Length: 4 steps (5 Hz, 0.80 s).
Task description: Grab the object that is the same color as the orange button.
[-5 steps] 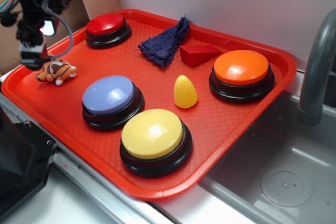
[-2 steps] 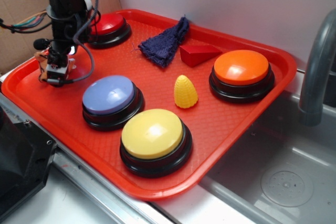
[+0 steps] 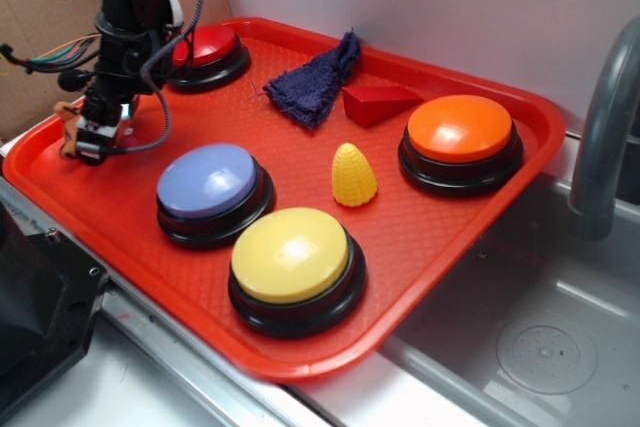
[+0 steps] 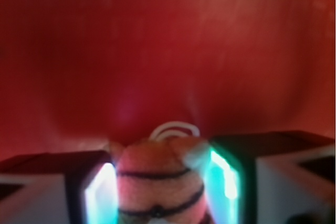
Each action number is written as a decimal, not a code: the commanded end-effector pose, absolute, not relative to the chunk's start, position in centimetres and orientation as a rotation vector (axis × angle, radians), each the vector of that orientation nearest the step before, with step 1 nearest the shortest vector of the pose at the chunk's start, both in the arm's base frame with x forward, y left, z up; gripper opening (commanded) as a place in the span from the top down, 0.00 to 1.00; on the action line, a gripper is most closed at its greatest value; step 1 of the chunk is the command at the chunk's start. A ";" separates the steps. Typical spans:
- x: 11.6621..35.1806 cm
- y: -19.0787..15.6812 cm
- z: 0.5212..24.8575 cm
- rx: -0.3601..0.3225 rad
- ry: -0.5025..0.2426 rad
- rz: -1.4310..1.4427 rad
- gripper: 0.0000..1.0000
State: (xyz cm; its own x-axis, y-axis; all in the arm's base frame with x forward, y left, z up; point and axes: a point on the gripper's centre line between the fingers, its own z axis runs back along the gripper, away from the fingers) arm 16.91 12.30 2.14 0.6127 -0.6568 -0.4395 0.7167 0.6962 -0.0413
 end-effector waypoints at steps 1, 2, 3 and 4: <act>16.6 12.4 4.9 0.215 0.304 -0.560 1.00; 18.7 8.6 7.4 0.202 0.077 -0.298 1.00; 19.8 4.4 11.6 0.157 -0.026 -0.042 1.00; 20.4 2.1 15.4 0.077 -0.054 0.146 1.00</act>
State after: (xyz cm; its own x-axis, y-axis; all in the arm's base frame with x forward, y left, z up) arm 18.83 2.04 13.56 0.9892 0.1467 0.0069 -0.1467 0.9857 0.0825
